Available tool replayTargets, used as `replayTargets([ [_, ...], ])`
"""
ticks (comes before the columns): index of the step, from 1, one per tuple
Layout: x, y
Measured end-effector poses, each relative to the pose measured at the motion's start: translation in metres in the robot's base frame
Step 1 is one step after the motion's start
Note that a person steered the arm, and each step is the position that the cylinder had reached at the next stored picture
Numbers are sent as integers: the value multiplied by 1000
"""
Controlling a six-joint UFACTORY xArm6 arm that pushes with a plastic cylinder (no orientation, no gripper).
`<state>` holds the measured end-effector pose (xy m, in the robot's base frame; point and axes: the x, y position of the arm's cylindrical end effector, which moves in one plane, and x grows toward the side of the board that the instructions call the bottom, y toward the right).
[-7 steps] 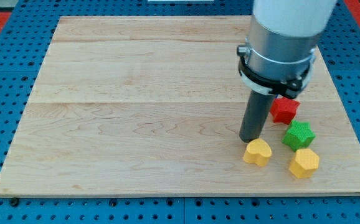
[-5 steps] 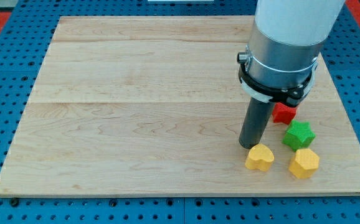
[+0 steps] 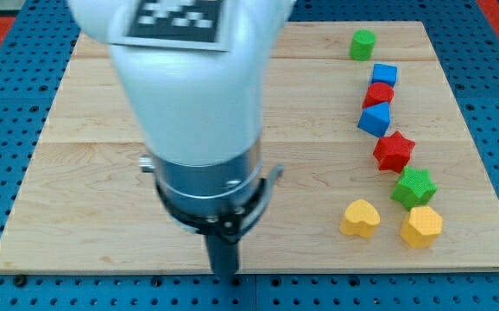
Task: Slide the red star horizontally to the left side of the red circle
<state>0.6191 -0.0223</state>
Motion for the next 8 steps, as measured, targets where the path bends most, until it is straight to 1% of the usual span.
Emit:
replayTargets([
  [1, -1, 119],
  [2, -1, 266],
  [3, -25, 331],
  [4, -99, 304],
  [5, -140, 290],
  [6, -144, 215],
  [7, -146, 118],
  [8, -192, 52],
])
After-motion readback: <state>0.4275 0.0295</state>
